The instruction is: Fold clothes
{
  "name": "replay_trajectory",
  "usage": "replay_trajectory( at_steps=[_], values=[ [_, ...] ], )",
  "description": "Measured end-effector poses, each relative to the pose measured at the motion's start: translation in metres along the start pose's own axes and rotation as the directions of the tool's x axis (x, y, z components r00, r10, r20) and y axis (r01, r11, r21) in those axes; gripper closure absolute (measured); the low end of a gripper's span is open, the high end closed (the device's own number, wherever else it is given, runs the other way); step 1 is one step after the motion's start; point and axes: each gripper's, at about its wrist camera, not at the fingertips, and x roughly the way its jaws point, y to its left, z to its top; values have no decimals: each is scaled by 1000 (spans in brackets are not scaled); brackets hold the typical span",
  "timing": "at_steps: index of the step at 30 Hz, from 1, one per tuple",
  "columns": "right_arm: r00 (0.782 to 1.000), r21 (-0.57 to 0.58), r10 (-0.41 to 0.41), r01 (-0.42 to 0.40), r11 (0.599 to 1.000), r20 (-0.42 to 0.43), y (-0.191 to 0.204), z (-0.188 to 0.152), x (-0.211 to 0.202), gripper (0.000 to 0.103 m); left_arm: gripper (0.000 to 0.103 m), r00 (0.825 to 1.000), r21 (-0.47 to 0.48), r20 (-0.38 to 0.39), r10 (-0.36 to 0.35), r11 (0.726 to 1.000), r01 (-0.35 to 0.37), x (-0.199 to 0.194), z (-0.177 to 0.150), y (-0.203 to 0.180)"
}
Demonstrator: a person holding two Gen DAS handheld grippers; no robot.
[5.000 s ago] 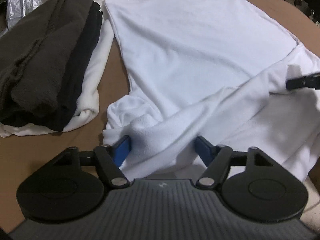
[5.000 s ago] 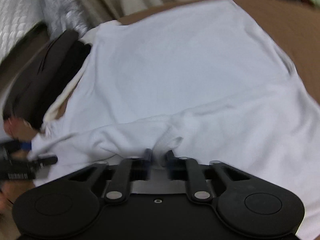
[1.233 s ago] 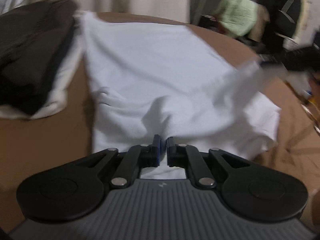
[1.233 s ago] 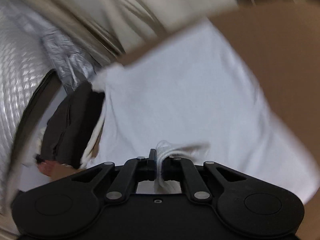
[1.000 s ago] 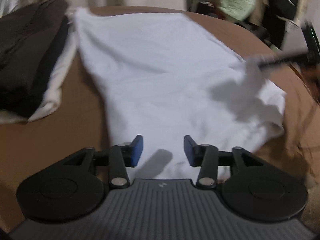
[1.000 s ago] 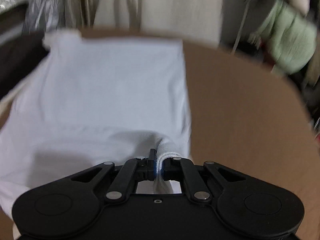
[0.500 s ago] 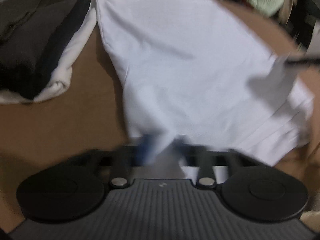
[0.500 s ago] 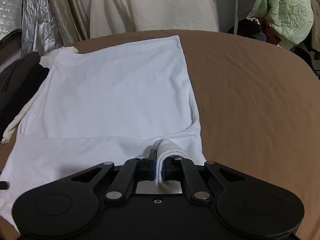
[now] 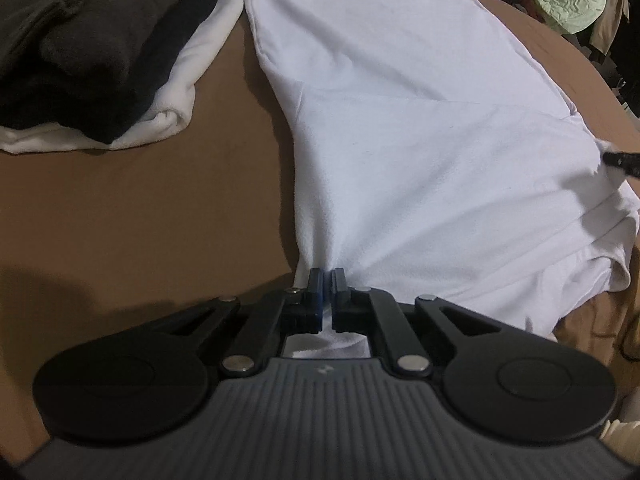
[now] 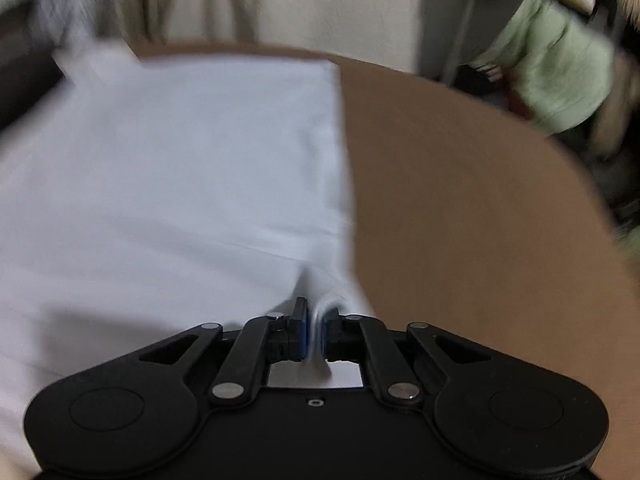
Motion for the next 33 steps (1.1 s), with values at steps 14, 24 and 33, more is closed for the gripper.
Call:
replay_trajectory(
  at_steps=[14,24,33],
  values=[
    [751,92,656,-650,755,-75,43,-4,-85,43,46,987,435,80,-139,896,91,-30,-20,-89],
    [486,131,840,-841,524,-242,143,-38,-28,43,37,998,42,13,-57,998,57,3,10,-24],
    [479,147,876,-864,481,-53,138,-62,-24,36,37,997,-44,49,-54,997,57,3,13,-9]
  ],
)
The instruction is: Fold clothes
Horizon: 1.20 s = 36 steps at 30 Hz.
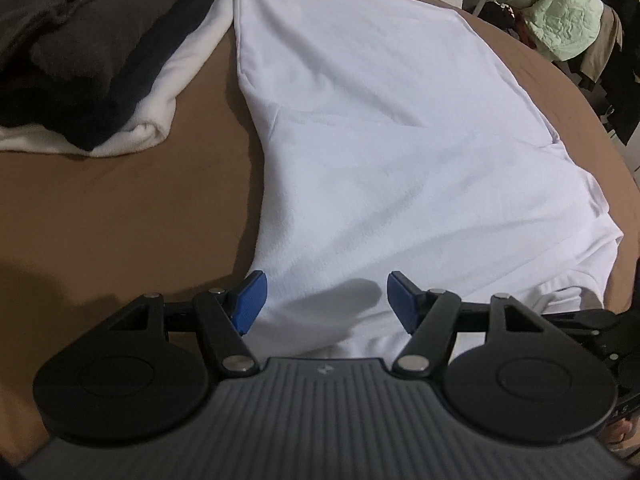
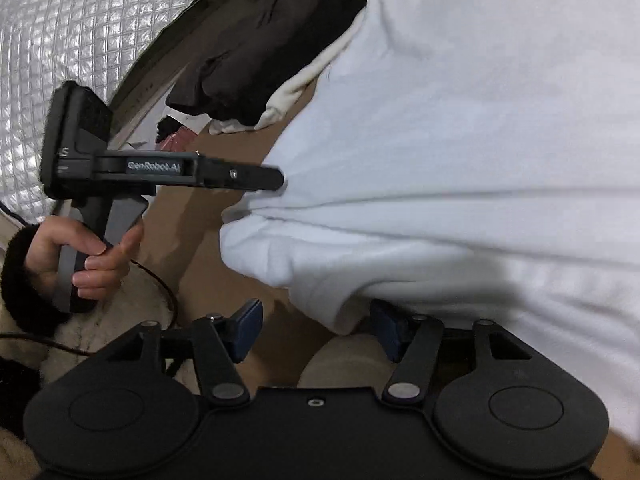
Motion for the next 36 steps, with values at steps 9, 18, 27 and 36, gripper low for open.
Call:
replay_trajectory(
  at_steps=[9,18,27,36],
  values=[
    [991,11,134,-134,991,-13,-7,11,-8,97,37,988,-32,153,1,999,4,-30,4,11],
    [975,23,201,-199,980,-91,-2,0,-50,98,37,996,-10,80,24,1000,-24,-25,3,13],
    [991,191,111,-97,977,-68,-12,-22,-65,88,35,993,152,6,116,982,-115,-16,-10,-13],
    [962,425,-255,191,885,98,-57,-47,-155,42,28,992,346,82,-94,936,61,-28,-25,-80]
  ],
)
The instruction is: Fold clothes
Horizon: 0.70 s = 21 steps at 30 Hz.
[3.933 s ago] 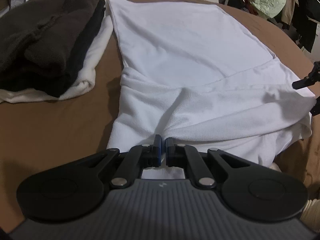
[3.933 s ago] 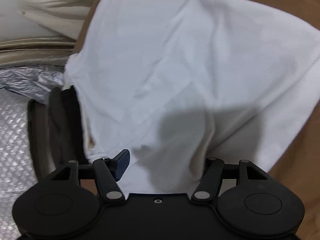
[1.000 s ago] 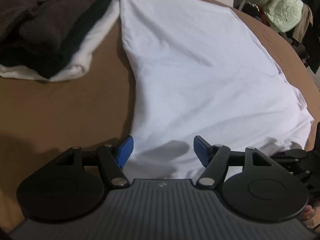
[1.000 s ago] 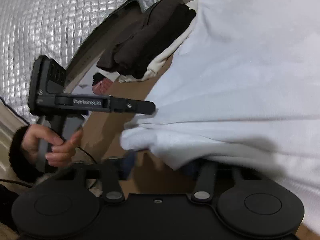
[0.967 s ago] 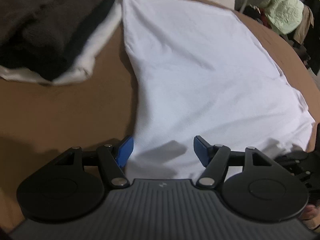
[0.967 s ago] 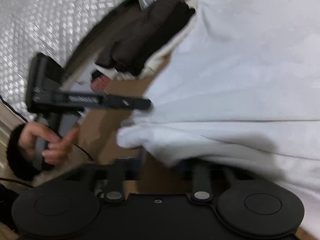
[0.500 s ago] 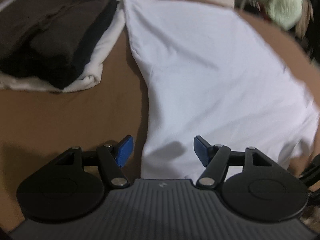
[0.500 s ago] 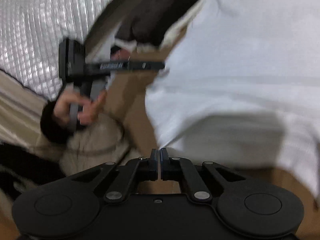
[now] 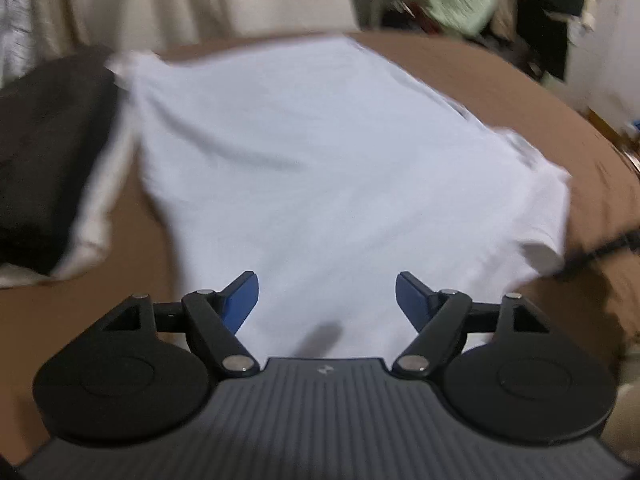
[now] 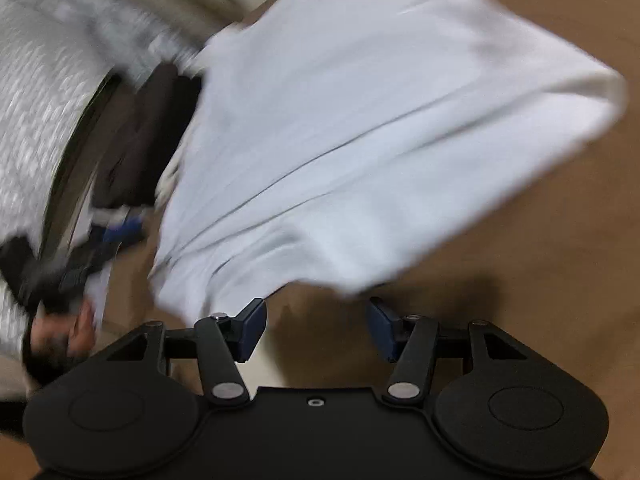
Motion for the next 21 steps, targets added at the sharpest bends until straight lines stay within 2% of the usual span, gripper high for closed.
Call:
replay_trajectory(
  at_steps=[3,5,7,8,9,10,11,14,15,17,19,21],
  values=[
    [987,161,53,-78,984,154,-26,-1,-5,33,28,992,-1,-124,-35,999,35,24,-9,-15],
    [961,240,67,-133,961,267,-38,-7,-2,32,28,986,32,-166,14,999,-9,35,-13,-19],
    [947,240,62,-143,960,315,-35,-14,4,32,28,982,39,-184,40,999,-33,41,-13,-21],
    [945,213,60,-134,968,321,-31,-15,6,38,28,983,29,-181,36,999,-31,40,-13,-23],
    [949,167,49,-105,980,311,-24,-13,6,48,28,984,17,-178,29,1000,-27,39,-12,-24],
    [953,119,37,-76,990,302,-17,-11,6,80,28,985,-6,-175,15,1000,-17,37,-12,-21],
    [953,84,30,-58,995,302,-12,-9,4,88,28,985,-29,-171,2,1000,-7,35,-12,-18],
    [920,109,78,-129,986,384,-13,-2,-26,92,28,987,-110,-158,-35,994,18,28,-13,-5],
    [921,86,56,-96,992,386,-7,-1,-33,93,28,986,-131,-163,-36,991,14,29,-14,0],
    [937,5,-49,50,999,345,5,0,-36,96,28,984,-168,-174,-36,986,7,32,-16,7],
    [952,-26,-139,152,988,273,1,-5,-25,97,28,980,-161,-198,-29,987,-3,36,-17,6],
    [955,-24,-211,221,975,210,-12,-16,-10,99,27,977,-108,-212,2,994,-25,38,-18,-2]
  ],
)
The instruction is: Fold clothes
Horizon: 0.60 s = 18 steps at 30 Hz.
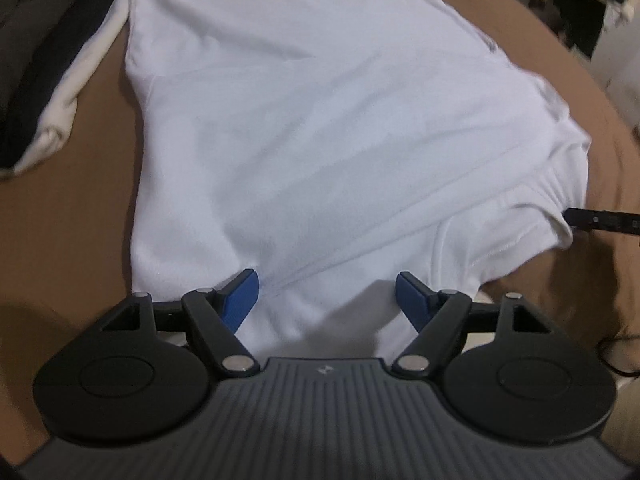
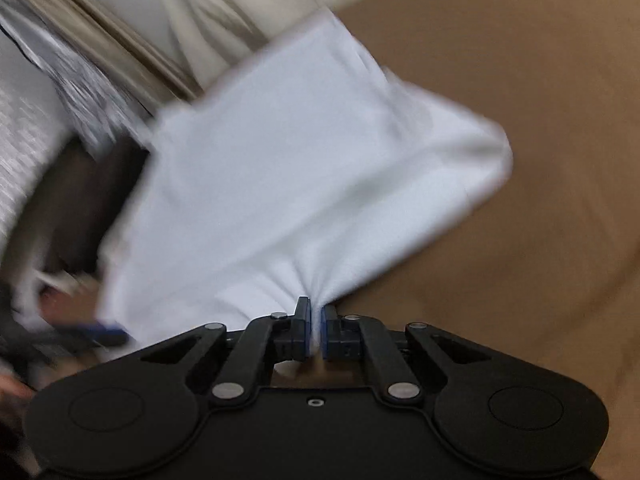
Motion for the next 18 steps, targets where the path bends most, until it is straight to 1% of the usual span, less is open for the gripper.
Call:
replay_trajectory(
  at_steps=[1,3,4,5,7,9,10,11,13,14,16,17,18],
  values=[
    [1000,1,-1,1,1000,-4,-4,-3,3,99,27,1000,27,-3,19,999,-19,1,-1,-4],
    [1000,13,22,-22,1000,-16,-7,1,2,99,27,999,77,-6,53,996,-53,2,-3,-13],
    [999,0,22,-22,1000,-32,-3,6,1,97,27,998,82,-1,56,995,-56,0,-4,-14],
    [999,-24,15,-16,1000,-50,2,11,-3,89,27,999,73,8,49,996,-49,-3,-2,-11],
    [996,-67,5,-11,998,-89,15,19,-13,88,27,999,38,34,20,999,-22,-10,1,-4],
    [993,-120,55,-68,990,-107,29,31,-35,84,27,997,-3,73,-11,1000,12,-19,5,6],
    [992,-168,71,-88,982,-104,41,39,-44,72,27,995,-21,92,-24,999,26,-23,7,10],
    [994,-228,70,-88,970,-87,54,49,-52,57,27,994,-35,109,-26,999,30,-26,10,14],
    [998,-337,51,-58,940,-28,74,70,-63,47,27,989,-65,146,-13,998,23,-32,17,23],
    [999,-376,37,-35,926,-4,83,81,-64,46,27,987,-82,159,5,997,8,-33,19,28],
    [999,-403,18,-2,915,35,90,107,-64,46,27,984,-107,174,46,994,-28,-35,24,36],
    [998,-408,19,4,913,54,92,121,-62,46,27,982,-118,177,69,992,-48,-35,27,41],
    [997,-404,37,-9,915,63,95,135,-57,46,27,980,-128,177,90,989,-68,-36,32,46]
  ],
)
